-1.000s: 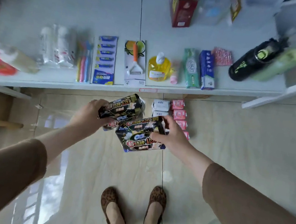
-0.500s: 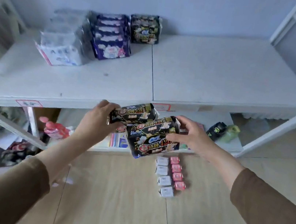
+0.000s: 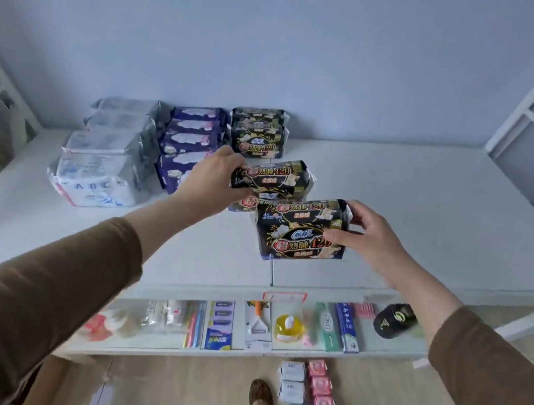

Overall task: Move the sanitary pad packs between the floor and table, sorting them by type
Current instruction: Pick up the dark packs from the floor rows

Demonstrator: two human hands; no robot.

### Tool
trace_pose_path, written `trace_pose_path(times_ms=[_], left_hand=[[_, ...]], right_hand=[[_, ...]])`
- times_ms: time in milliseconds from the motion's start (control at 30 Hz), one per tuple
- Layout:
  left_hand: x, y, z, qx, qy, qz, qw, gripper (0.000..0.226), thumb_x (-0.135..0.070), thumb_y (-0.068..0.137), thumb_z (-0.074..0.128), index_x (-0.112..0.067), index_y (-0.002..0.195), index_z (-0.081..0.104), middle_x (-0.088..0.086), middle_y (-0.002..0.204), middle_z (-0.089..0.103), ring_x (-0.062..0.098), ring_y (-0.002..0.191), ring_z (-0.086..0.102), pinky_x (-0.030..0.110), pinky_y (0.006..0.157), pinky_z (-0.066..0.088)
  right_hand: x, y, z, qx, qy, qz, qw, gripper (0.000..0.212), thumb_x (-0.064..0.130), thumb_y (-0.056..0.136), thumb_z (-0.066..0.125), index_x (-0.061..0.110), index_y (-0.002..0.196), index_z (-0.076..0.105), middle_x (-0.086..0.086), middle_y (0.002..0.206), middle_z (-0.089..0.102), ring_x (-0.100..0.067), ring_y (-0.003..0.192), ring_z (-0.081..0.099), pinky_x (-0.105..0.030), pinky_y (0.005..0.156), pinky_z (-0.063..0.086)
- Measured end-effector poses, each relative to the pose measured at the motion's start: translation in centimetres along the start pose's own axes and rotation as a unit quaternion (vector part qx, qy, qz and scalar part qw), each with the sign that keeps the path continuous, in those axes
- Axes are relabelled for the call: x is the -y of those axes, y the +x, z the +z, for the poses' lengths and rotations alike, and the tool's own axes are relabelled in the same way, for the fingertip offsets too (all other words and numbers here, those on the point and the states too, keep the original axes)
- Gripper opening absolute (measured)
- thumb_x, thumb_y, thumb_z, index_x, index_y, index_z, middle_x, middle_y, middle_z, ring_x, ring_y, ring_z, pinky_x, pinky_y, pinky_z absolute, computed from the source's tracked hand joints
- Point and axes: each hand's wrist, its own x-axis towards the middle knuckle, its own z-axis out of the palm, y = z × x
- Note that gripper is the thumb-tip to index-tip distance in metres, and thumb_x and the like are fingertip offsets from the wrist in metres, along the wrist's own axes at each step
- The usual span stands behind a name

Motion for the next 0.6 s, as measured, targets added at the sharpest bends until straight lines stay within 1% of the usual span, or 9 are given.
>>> trace_pose_path(times_ms=[167,233,367,467,533,600], left_hand=[[2.4,7.9,2.4,0.012,0.020,-0.041,0.999,0.036,-0.035,0.083,0.072,-0.017,0.112,0.062,-0.001,0.102,0.052,0.019,0.087,0.056,0.033,0.069,0.046],[3.6,10.1,3.5,0.019,0.018,-0.042,0.999,0.036,-0.035,0.083,0.073,-0.017,0.113,0.063,-0.001,0.101,0.053,0.019,0.089,0.056,0.031,0.071,0.044],[5.6,13.2,5.3,0.026,0.027,-0.041,0.998,0.039,-0.036,0.083,0.074,-0.018,0.116,0.064,-0.001,0.108,0.058,0.020,0.097,0.058,0.035,0.077,0.049],[7.5,15.1,6.4,0.024,0.049,-0.050,0.997,0.044,-0.039,0.084,0.073,-0.020,0.122,0.063,-0.002,0.111,0.059,0.021,0.106,0.056,0.036,0.078,0.051],[8.8,16.1,6.7,0.025,0.075,-0.054,0.995,0.045,-0.041,0.084,0.073,-0.021,0.123,0.064,-0.002,0.109,0.060,0.023,0.109,0.052,0.039,0.078,0.051],[9.9,17.0,7.0,0.028,0.102,-0.051,0.993,0.045,-0.043,0.084,0.072,-0.022,0.123,0.064,-0.002,0.106,0.062,0.025,0.107,0.051,0.038,0.078,0.048]], right_hand=[[-0.3,8.4,-1.6,0.005,0.001,0.000,1.000,0.044,0.030,0.075,0.085,0.032,0.113,0.064,0.009,0.109,0.073,-0.011,0.104,0.068,-0.024,0.082,0.051],[-0.6,10.9,-1.6,0.012,0.002,0.006,1.000,0.043,0.026,0.076,0.085,0.030,0.113,0.064,0.009,0.108,0.073,-0.011,0.103,0.068,-0.021,0.081,0.051],[-1.5,14.5,-0.7,0.023,0.015,0.015,1.000,0.042,0.024,0.076,0.085,0.028,0.112,0.064,0.009,0.107,0.073,-0.011,0.102,0.068,-0.019,0.080,0.051],[-2.4,16.6,0.2,0.024,0.019,0.025,0.999,0.043,0.023,0.076,0.085,0.027,0.112,0.062,0.009,0.108,0.073,-0.011,0.102,0.068,-0.026,0.083,0.053],[-2.7,17.8,0.8,0.028,0.017,0.029,0.999,0.043,0.021,0.077,0.085,0.024,0.113,0.061,0.008,0.109,0.072,-0.012,0.101,0.068,-0.029,0.085,0.056],[-2.9,18.7,1.4,0.029,0.025,0.033,0.999,0.043,0.018,0.077,0.085,0.024,0.112,0.061,0.007,0.108,0.072,-0.010,0.097,0.070,-0.026,0.076,0.057]])
